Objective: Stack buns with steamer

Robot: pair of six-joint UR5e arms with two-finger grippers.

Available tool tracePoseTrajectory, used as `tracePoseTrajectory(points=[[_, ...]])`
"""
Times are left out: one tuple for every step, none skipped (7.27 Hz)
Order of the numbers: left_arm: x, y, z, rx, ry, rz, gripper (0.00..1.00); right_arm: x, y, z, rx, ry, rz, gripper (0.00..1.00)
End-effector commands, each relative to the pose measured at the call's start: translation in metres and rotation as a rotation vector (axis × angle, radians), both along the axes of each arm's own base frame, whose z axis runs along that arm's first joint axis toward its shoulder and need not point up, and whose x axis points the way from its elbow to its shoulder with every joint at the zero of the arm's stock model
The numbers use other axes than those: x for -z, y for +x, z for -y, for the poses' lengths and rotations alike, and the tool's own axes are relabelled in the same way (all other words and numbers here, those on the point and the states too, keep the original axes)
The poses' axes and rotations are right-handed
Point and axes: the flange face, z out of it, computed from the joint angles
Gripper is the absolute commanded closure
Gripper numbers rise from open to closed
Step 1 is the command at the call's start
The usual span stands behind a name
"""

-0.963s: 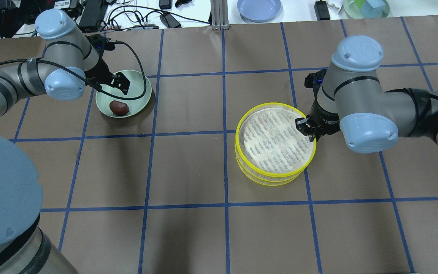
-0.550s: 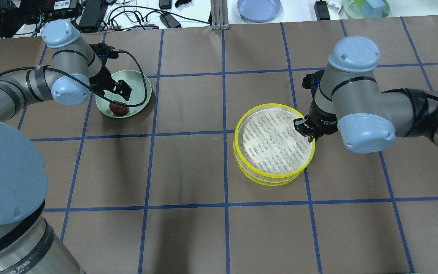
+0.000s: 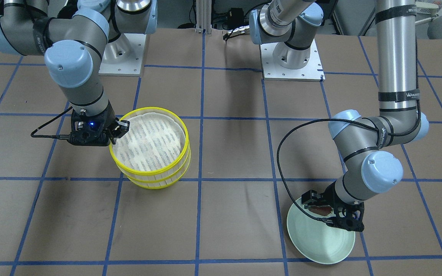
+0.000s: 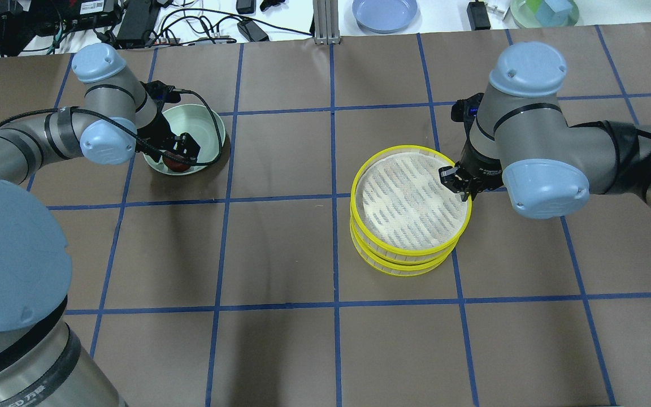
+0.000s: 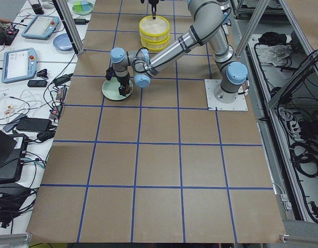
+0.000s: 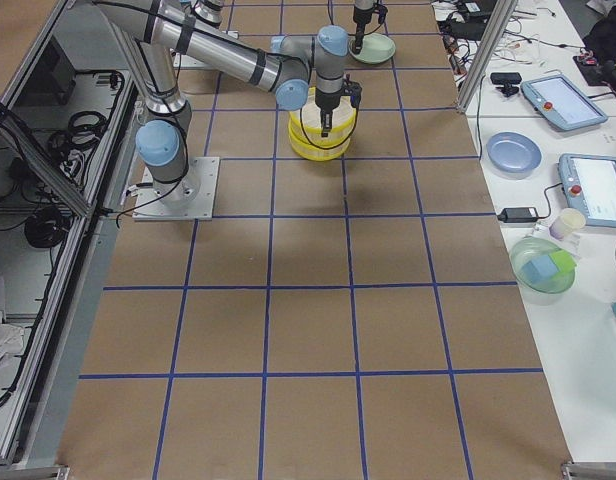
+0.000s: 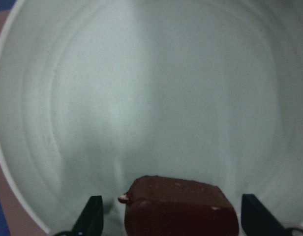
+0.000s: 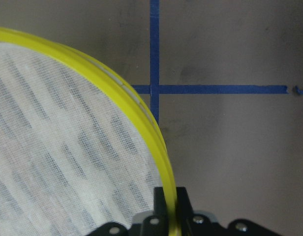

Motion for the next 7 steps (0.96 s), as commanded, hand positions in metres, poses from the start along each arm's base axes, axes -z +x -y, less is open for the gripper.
tracePoseTrajectory(points=[[-0.006, 0.001, 0.003, -0.013, -0.011, 0.005, 0.99, 0.006, 0.000, 0.003, -0.011, 0.012, -0.004, 1.00], [-0.007, 0.001, 0.005, -0.013, -0.019, 0.005, 1.00, 0.007, 0.000, 0.003, -0.011, 0.016, -0.004, 1.00], [-0.016, 0.002, 0.008, -0.013, -0.037, 0.007, 1.00, 0.009, -0.001, 0.001, -0.013, 0.023, -0.005, 1.00], [-0.024, 0.002, 0.013, -0.024, -0.060, 0.010, 1.00, 0.010, -0.001, 0.001, -0.015, 0.028, -0.005, 1.00], [-0.044, 0.004, 0.018, -0.051, -0.095, 0.019, 1.00, 0.011, -0.003, 0.000, -0.046, 0.033, -0.033, 1.00], [-0.071, 0.004, 0.020, -0.101, -0.132, 0.021, 1.00, 0.013, -0.004, 0.000, -0.046, 0.039, -0.034, 1.00], [-0.093, 0.001, 0.016, -0.152, -0.157, 0.018, 1.00, 0.013, -0.003, 0.000, -0.043, 0.041, -0.032, 0.89]])
